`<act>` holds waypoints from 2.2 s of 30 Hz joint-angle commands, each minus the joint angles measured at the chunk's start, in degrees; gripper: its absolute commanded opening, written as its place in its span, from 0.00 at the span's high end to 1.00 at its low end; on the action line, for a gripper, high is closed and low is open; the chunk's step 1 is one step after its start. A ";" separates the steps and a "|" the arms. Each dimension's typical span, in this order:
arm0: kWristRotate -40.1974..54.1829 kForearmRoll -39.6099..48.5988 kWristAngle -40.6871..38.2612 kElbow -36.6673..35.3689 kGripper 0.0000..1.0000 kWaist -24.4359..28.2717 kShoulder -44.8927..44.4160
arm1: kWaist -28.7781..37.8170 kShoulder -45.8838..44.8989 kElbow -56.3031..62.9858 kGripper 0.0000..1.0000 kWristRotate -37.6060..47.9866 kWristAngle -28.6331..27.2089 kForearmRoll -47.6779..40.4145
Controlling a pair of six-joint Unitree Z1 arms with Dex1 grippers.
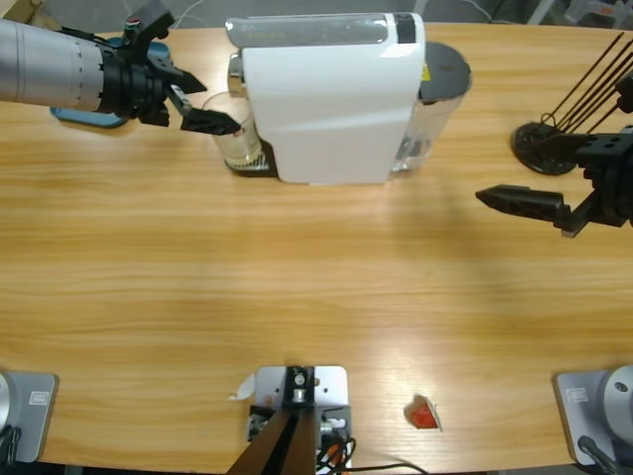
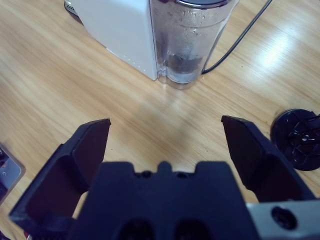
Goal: Pour coffee
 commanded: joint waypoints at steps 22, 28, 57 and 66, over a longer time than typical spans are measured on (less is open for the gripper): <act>0.82 -5.29 -1.04 0.63 0.36 -0.41 9.55 | -0.61 4.02 2.03 0.00 -0.58 1.73 -1.81; 0.45 -5.24 -0.35 1.44 0.72 -0.99 9.91 | -0.61 3.51 2.21 0.00 -0.40 2.40 -2.48; -6.56 -5.21 8.98 5.76 1.00 13.20 -4.09 | -0.61 3.03 2.45 0.00 -0.14 2.61 -3.01; -10.01 -6.22 14.60 -3.50 1.00 25.91 6.36 | -0.61 2.94 2.61 0.00 -0.23 2.79 -3.09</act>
